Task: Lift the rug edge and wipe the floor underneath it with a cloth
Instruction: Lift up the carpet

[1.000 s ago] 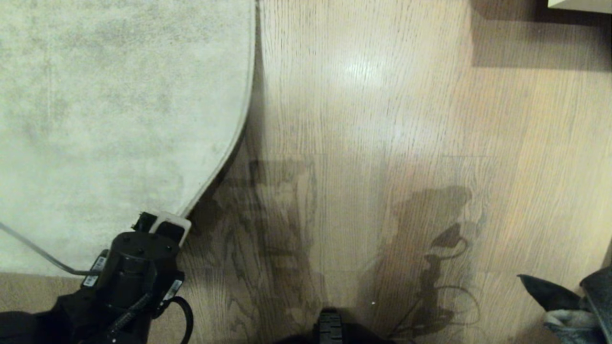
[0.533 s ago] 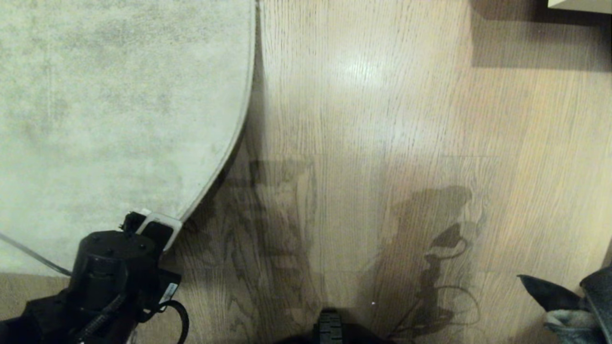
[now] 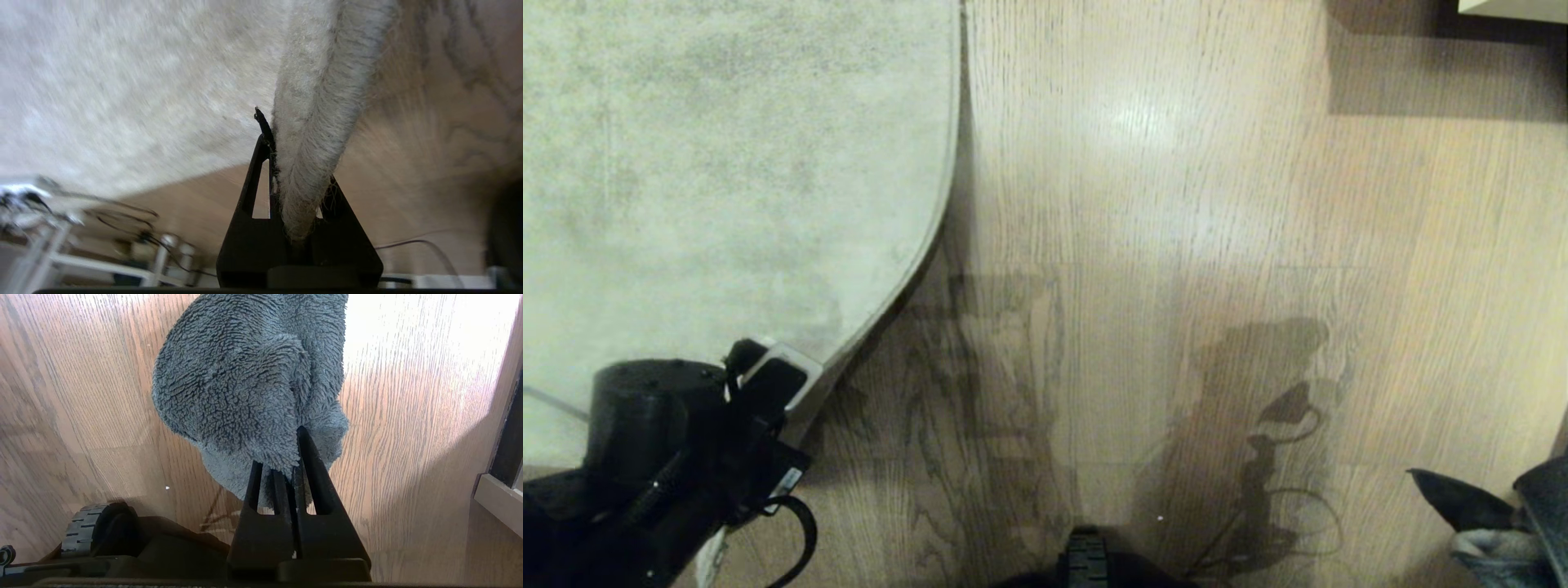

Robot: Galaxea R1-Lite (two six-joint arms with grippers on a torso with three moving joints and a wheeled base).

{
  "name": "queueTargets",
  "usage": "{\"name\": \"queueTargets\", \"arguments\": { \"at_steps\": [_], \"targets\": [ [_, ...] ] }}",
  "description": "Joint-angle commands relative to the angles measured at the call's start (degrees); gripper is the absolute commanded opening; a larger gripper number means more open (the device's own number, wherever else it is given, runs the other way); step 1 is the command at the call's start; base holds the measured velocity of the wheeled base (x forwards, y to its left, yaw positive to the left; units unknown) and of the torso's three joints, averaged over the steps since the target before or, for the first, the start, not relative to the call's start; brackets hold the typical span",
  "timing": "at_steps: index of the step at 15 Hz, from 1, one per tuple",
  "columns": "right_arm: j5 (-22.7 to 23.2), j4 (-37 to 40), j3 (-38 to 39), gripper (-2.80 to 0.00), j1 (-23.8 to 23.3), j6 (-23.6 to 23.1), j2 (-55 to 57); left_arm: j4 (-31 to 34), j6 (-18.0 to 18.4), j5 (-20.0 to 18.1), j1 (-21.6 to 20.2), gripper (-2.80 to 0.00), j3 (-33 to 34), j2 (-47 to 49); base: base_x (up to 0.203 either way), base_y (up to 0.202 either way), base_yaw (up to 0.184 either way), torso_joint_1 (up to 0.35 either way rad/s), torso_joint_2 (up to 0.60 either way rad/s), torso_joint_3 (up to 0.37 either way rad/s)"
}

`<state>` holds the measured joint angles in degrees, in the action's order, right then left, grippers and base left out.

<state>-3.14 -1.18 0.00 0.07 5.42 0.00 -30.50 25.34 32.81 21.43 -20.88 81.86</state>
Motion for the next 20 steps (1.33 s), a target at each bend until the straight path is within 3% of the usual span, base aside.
{"name": "queueTargets", "arguments": {
  "at_steps": [1,4,10,20],
  "targets": [
    [0.0,0.0,0.0,-2.8,0.0,0.0,0.0,-0.3,4.7,-4.3,-4.3,-2.8,-1.6,-0.3,0.0,0.0,0.0,0.0,0.0,0.0],
    [0.0,0.0,0.0,-2.8,0.0,0.0,0.0,-0.4,9.8,-10.6,-8.7,-2.8,-2.3,-0.3,0.0,0.0,0.0,0.0,0.0,0.0],
    [0.0,0.0,0.0,-2.8,0.0,0.0,0.1,-0.4,17.6,-18.7,-15.2,-2.8,-7.2,-0.4,0.0,0.0,0.0,0.0,0.0,0.0],
    [0.0,0.0,0.0,-2.8,0.0,0.0,0.0,-0.4,17.8,-19.3,-15.0,-2.8,-6.9,-1.8,0.0,0.0,0.0,0.0,0.0,0.0]
  ]
}}
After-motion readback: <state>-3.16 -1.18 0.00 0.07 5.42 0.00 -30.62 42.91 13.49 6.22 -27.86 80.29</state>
